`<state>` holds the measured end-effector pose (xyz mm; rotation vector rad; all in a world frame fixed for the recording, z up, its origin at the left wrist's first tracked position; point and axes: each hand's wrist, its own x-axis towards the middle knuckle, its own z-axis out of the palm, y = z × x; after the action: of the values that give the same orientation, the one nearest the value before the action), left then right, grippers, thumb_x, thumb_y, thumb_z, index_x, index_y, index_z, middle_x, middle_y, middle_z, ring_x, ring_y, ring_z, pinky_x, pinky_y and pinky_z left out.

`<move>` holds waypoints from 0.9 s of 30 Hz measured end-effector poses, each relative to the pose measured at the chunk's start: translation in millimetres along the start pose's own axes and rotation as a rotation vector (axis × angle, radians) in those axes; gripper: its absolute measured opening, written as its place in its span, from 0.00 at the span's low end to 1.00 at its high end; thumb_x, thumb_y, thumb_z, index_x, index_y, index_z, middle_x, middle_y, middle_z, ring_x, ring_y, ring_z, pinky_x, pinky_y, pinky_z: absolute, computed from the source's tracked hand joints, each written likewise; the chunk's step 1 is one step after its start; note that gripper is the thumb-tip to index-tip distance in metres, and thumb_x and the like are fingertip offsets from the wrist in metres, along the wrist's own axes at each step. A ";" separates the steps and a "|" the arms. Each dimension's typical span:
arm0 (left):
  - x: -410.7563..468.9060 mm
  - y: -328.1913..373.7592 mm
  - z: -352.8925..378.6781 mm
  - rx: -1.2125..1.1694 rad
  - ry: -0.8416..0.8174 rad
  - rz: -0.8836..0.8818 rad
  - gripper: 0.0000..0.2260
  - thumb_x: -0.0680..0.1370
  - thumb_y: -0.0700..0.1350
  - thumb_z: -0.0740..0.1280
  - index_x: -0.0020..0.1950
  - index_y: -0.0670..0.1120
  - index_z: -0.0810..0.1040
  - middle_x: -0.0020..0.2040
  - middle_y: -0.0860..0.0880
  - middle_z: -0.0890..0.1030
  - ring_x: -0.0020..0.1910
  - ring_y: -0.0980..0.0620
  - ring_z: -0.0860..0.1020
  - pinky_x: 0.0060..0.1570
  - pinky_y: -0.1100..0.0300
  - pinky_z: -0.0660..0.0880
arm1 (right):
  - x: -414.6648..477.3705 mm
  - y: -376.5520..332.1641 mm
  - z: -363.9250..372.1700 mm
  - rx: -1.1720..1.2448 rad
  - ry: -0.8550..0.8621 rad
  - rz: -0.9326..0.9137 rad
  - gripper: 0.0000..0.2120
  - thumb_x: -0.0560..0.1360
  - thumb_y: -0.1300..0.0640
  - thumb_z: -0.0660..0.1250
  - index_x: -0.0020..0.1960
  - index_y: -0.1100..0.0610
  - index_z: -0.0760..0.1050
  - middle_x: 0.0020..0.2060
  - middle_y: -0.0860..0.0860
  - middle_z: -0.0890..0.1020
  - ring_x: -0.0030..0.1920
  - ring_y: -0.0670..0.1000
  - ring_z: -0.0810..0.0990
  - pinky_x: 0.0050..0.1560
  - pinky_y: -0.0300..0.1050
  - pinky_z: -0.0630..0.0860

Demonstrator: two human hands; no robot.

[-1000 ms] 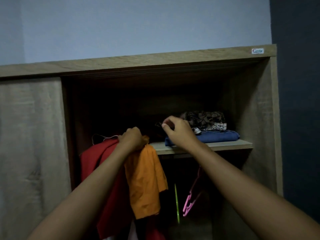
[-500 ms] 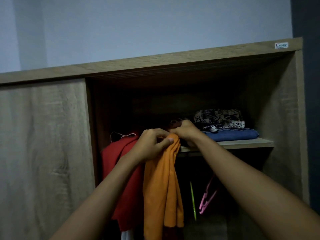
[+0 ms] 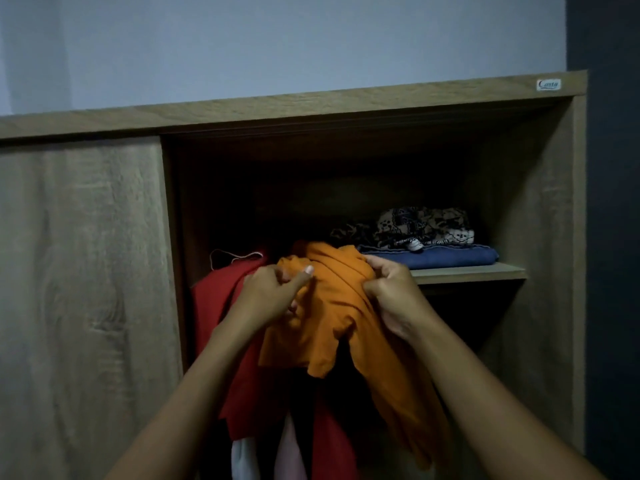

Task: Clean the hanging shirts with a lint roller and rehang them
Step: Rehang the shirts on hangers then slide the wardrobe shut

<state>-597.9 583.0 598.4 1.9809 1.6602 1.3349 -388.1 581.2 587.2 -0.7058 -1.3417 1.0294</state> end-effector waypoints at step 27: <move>-55.7 -18.6 13.0 -0.947 -0.234 0.164 0.13 0.72 0.38 0.61 0.55 0.42 0.75 0.48 0.42 0.82 0.39 0.47 0.81 0.36 0.57 0.78 | -56.2 45.9 1.6 0.136 0.010 0.137 0.08 0.80 0.57 0.62 0.47 0.56 0.80 0.40 0.56 0.84 0.41 0.52 0.83 0.47 0.47 0.78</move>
<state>-597.2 545.2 551.5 1.5880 0.5605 1.4719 -394.2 549.6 522.1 -0.7060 -1.2151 1.2131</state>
